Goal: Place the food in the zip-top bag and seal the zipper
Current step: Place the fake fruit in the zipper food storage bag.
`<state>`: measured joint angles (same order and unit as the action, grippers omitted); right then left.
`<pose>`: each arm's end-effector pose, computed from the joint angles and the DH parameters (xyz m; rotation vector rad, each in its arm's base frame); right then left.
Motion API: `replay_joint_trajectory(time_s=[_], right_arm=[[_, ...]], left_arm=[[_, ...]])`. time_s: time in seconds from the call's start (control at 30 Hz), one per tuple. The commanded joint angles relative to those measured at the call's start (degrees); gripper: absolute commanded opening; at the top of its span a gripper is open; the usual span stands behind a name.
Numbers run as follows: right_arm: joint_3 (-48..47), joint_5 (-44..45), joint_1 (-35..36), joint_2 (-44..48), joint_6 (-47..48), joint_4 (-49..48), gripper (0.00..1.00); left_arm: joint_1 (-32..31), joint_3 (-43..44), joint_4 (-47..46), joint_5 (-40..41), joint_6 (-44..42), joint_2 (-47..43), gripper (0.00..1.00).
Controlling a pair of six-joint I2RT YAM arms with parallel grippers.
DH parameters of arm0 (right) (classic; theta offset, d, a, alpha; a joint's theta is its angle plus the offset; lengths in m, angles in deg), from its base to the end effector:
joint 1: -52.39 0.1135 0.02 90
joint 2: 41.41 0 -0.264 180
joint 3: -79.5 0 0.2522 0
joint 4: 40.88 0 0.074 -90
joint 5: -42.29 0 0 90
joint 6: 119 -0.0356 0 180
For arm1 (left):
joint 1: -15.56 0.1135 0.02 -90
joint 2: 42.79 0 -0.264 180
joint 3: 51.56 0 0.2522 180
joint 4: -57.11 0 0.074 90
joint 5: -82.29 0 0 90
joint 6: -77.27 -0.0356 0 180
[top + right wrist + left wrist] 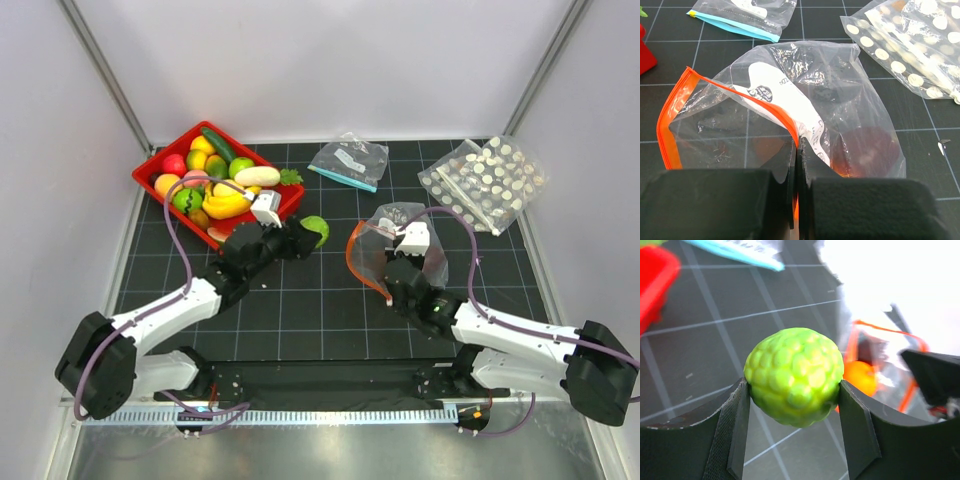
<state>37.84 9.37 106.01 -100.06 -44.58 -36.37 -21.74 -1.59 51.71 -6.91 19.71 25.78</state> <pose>0.1490 0.1519 0.2311 0.0402 1.7720 -0.1015 0.2145 -0.1628 0.2538 0.0695 1.8835 -0.8433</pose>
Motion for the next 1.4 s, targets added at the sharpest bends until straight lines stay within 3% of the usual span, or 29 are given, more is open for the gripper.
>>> replay_joint_trajectory(time_s=[0.0,0.4,0.57,0.63,0.67,0.73,0.8,1.0,1.13,1.27,1.37], right_arm=[[-1.02,2.07,-0.01,0.73,-2.09,-2.08,0.01],[-0.75,2.42,-0.01,0.73,-1.83,-2.61,0.01],[-0.4,1.98,-0.01,1.26,-1.92,-2.87,0.01],[-0.23,1.98,-0.01,1.79,-1.92,-2.79,0.01],[-0.22,1.98,-0.01,1.96,-2.0,-2.78,0.01],[-0.05,1.98,-0.01,2.49,-2.0,-2.78,0.01],[0.04,2.07,-0.01,2.93,-2.01,-2.78,0.01],[0.04,1.81,-0.01,2.93,-2.35,-2.61,0.01],[-0.05,1.72,-0.01,3.02,-2.36,-2.43,0.01],[-0.05,1.9,0.07,2.84,-2.36,-2.52,0.01],[0.04,2.07,-0.01,2.93,-2.36,-2.52,0.01]], left_arm=[[-2.15,-1.22,-11.15,-5.54,-1.33,-0.9,0.33],[-11.3,0.79,-17.93,-9.06,-6.78,4.63,0.36],[-12.89,6.23,-16.71,-8.1,-6.96,16.04,0.36],[-12.89,11.22,-10.5,-7.39,-7.22,21.21,0.38],[-12.89,12.65,-8.81,-8.0,-7.22,22.47,0.46],[-12.97,15.11,-7.13,-10.2,-6.87,24.05,0.77],[-13.32,14.95,-7.12,-10.99,-7.04,23.71,0.99],[-13.33,11.79,-6.16,-6.43,-10.03,17.65,1.0],[-13.33,11.17,-0.37,3.2,-10.91,12.99,1.0],[-13.33,11.78,4.56,11.84,-10.3,12.98,1.0],[-13.33,14.59,8.51,11.95,-9.42,16.14,0.92]])
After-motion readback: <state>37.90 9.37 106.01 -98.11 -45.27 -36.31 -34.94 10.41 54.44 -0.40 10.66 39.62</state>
